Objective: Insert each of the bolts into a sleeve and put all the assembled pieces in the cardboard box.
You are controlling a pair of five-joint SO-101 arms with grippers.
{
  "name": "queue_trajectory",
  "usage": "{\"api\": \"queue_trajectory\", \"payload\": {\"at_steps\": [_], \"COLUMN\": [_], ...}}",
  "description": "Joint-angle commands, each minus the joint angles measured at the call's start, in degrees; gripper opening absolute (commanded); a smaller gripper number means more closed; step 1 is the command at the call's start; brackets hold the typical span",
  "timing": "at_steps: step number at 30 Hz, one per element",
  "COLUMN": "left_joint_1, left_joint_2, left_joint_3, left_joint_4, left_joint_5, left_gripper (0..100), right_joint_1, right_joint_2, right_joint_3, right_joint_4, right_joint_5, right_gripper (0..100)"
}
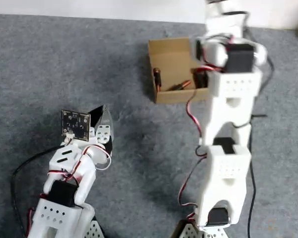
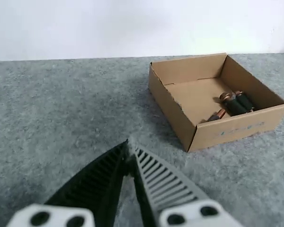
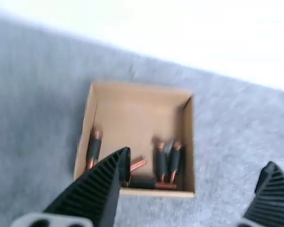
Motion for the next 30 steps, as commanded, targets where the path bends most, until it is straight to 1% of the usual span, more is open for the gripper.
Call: {"api": "queue_trajectory", "payload": {"at_steps": [1,8,10,13,16,20,25,27,30], "left_joint_1": [-0.5,-0.7,-0.8,-0.8,-0.8,-2.5,-5.5,-5.6,-8.0], "left_joint_2": [0.0,-0.1,-0.1,-0.7,-1.3,-7.4,-22.5,-21.5,-19.2], "left_joint_3": [1.4,-2.0,-1.9,-2.5,-2.5,-3.1,-4.5,-4.8,-3.4], "left_joint_4": [-5.9,-6.3,-4.4,5.3,14.6,27.7,44.6,47.8,46.0], "left_joint_5": [-0.2,-0.3,-1.9,-7.9,-11.4,-12.5,-12.7,-12.7,-12.8], "left_gripper": [1,1,1,1,1,1,1,1,1], "right_joint_1": [0.9,0.0,-0.2,-1.0,-3.7,-4.4,-4.4,-4.1,-4.0], "right_joint_2": [-9.7,-38.8,-48.5,-62.9,-75.9,-93.6,-116.7,-124.9,-135.0], "right_joint_3": [1.5,28.6,37.3,52.1,67.6,88.5,114.1,123.6,136.8], "right_joint_4": [1.5,1.3,1.3,1.0,-0.4,-4.9,-14.9,-18.2,-21.5], "right_joint_5": [-2.1,-2.3,-2.3,-2.4,-2.0,-2.0,-2.0,-2.0,-2.0], "right_gripper": [37.5,37.5,37.5,37.5,37.5,37.5,37.5,37.5,37.5]}}
